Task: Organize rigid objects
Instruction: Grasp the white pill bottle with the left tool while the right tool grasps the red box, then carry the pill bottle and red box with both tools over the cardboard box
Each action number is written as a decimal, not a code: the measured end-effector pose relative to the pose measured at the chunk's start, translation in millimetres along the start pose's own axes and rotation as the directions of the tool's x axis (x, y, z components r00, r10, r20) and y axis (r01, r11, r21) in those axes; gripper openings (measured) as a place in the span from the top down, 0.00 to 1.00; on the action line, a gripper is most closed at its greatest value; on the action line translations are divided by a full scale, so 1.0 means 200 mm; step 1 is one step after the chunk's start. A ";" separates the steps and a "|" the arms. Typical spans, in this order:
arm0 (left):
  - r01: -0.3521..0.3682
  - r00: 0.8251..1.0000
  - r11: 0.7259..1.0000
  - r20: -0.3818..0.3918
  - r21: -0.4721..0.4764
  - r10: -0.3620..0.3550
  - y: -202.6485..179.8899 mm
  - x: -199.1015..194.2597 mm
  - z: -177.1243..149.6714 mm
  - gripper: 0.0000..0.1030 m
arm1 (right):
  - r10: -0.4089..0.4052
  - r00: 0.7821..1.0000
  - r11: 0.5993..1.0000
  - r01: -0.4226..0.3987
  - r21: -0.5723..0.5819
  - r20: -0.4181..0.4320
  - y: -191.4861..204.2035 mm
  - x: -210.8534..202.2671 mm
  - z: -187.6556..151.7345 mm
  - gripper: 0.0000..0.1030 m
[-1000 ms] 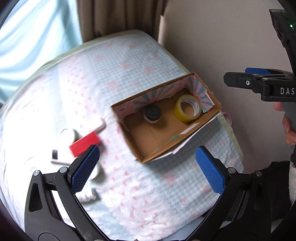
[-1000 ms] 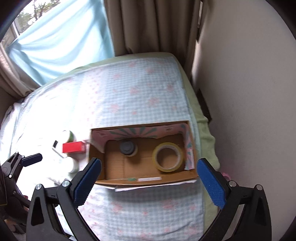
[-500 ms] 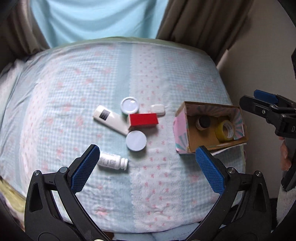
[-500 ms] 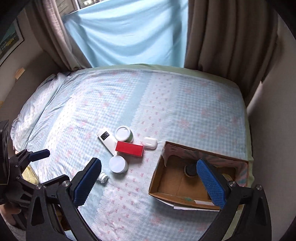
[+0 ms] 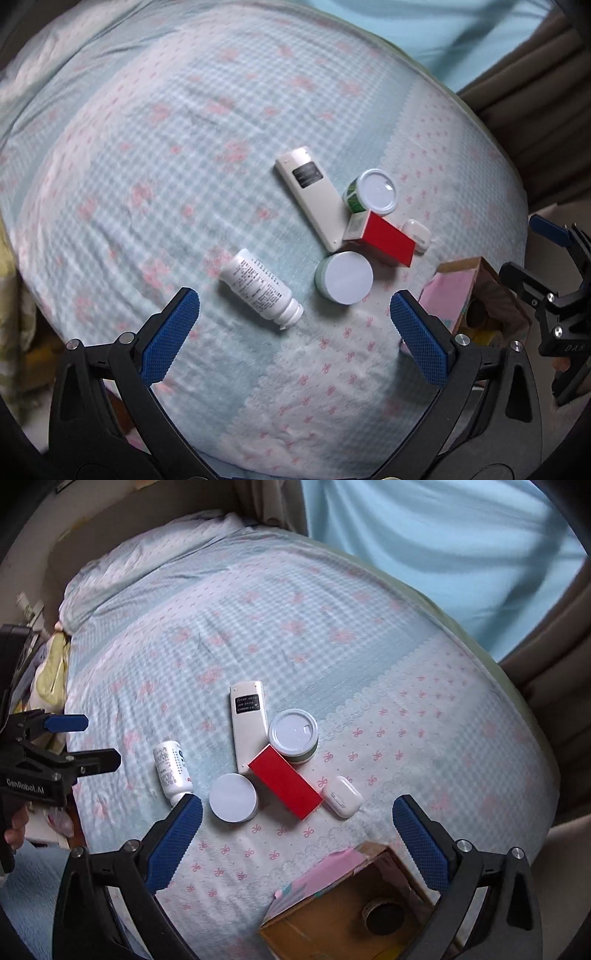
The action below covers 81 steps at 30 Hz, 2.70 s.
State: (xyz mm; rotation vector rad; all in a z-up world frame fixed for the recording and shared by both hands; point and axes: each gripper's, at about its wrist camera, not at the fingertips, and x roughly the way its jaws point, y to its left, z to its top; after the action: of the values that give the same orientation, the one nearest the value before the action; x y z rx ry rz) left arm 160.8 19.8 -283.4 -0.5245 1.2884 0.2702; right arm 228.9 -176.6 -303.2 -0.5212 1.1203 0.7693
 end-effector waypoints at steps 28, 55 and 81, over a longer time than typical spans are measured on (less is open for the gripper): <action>-0.178 0.962 0.735 -0.271 -0.655 -0.009 0.29 0.90 -0.11 0.25 | 0.032 0.958 0.857 -0.172 -0.485 -0.284 0.08 0.95 0.03 0.18; -0.099 0.973 0.786 -0.224 -0.610 -0.052 0.35 0.87 -0.10 0.55 | -0.013 0.934 0.895 -0.149 -0.421 -0.357 0.14 1.01 0.09 0.60; 0.101 0.995 0.991 -0.007 -0.086 -0.102 -0.05 0.11 0.11 0.55 | 0.117 0.989 0.920 -0.073 0.386 -0.091 -0.01 0.06 0.01 0.62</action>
State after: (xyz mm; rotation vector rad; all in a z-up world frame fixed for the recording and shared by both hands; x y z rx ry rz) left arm 189.8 21.4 -298.2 -0.6631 1.2613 0.2381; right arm 234.6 -173.6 -312.7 -0.1825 1.3707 0.5880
